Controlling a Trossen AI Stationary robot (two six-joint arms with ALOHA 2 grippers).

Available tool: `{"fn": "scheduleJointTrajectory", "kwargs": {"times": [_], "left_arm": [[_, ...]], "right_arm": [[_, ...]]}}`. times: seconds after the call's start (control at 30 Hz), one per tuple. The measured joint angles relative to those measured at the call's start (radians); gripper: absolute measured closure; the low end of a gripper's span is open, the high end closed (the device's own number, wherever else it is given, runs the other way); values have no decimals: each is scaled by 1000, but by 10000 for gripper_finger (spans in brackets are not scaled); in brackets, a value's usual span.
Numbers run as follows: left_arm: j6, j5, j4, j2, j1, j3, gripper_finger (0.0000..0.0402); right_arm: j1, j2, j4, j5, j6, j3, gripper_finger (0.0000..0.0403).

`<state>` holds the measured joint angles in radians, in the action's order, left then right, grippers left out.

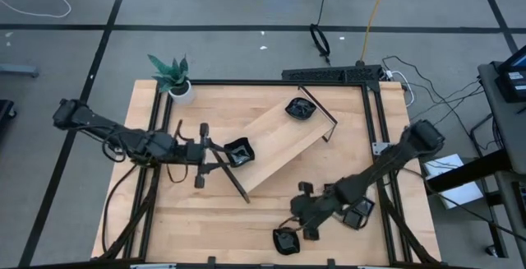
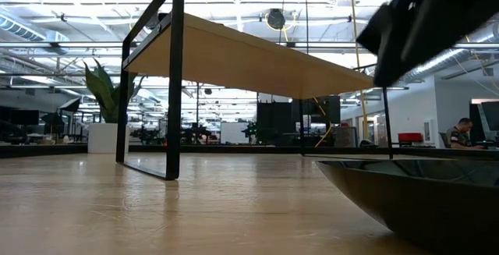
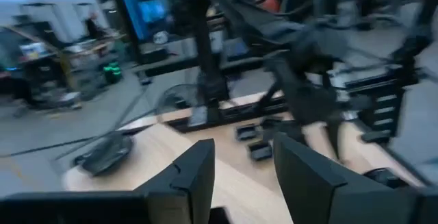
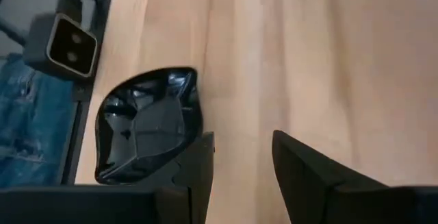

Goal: Pick & Place Mini shaped plates
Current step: Stack the leaf shaped plate on top of the other leaf shaped plates on the shelf

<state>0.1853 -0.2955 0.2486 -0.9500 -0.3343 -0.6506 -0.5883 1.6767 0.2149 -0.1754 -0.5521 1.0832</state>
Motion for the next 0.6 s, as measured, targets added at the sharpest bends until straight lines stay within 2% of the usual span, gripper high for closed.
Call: {"fn": "scheduleJointTrajectory", "kwargs": {"times": [0.1,0.3,0.6], "left_arm": [[-9,-67,-15,6,-22,0,250],[-22,-73,-28,7,-42,0,250],[-37,-74,-66,6,-42,0,250]], "right_arm": [[-15,77,10,31,-12,60,264],[-22,170,147,50,-50,167,264],[-20,195,71,180,-95,173,264]]}}
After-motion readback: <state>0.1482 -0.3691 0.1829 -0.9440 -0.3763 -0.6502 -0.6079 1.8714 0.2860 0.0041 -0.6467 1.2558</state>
